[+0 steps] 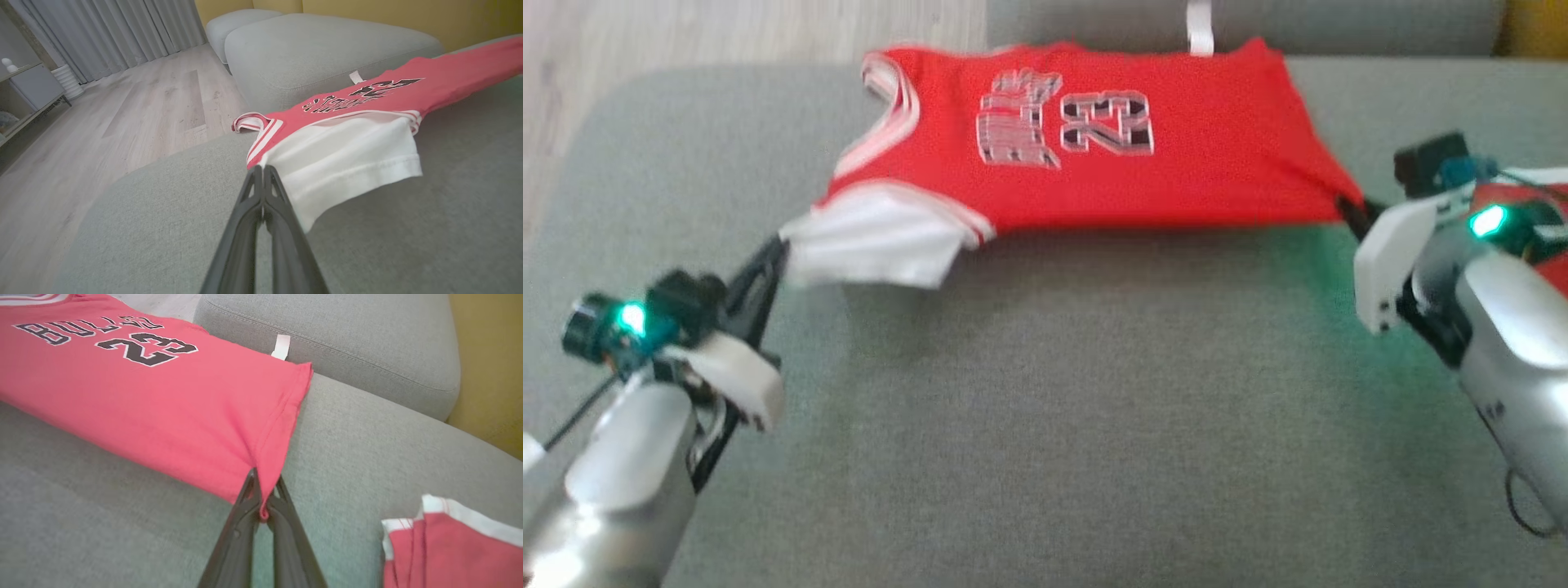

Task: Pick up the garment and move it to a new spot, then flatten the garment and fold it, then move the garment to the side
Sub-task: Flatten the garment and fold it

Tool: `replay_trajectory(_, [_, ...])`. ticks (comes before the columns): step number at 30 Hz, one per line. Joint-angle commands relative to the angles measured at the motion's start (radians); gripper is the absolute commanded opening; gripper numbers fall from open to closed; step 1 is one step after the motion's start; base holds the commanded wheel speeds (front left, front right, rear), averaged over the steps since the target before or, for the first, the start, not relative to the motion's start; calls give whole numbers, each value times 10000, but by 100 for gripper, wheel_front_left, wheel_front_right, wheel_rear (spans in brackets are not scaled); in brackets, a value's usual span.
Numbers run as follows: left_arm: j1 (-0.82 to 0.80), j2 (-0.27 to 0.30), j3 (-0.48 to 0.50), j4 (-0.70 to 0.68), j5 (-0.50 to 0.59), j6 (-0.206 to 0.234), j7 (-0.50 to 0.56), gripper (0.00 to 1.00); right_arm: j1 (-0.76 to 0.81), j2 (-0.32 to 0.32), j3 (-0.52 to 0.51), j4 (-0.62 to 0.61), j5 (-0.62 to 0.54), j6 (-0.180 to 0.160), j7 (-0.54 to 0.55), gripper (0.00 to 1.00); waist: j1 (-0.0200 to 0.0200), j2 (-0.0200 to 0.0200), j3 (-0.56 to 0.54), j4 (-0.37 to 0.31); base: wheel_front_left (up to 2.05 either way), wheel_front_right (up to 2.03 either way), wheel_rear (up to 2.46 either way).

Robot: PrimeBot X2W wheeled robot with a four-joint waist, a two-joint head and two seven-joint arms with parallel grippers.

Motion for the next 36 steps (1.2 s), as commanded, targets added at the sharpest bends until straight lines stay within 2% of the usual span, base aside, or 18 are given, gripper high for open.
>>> replay_trajectory(1, [-337, 607, 380, -306, 4, 29, 1, 0, 48, -349, 91, -278, 169, -9, 35, 0, 2, -1, -530, -95, 0, 0, 0])
replay_trajectory(5, [560, 1106, 137, -1200, -214, 26, 690, 0, 759, -989, 874, -1095, 1131, -9, 514, 0, 2, -1, -1218, -128, 0, 0, 0])
replay_trajectory(10, [1834, 1856, -33, -3074, -751, 96, 1862, 0, 1459, -1689, 1591, -2075, 2215, -9, 1137, 0, 2, -1, -1828, -208, 0, 0, 0])
replay_trajectory(17, [3523, 2916, 224, -5924, -1309, 1017, 3016, 0, 2285, -2624, 2097, -3406, 3328, -9, 1819, 0, 2, -1, -2176, -318, 0, 0, 0])
replay_trajectory(22, [4356, 3434, 227, -7368, -1610, 1460, 3795, 0, 2797, -3135, 2103, -4232, 3994, -9, 2056, 0, 2, -1, -2273, -342, 0, 0, 0])
replay_trajectory(28, [4228, 3580, 127, -7906, -1407, 1620, 4182, 0, 2824, -3270, 1828, -4662, 4124, -9, 2034, 0, 2, -1, -2132, -395, 0, 0, 0])
replay_trajectory(36, [2961, 3281, 129, -7234, -1214, 1240, 4265, 0, 2340, -2904, 1302, -4665, 3806, -9, 2055, 0, 2, -1, -1532, -430, 0, 0, 0])
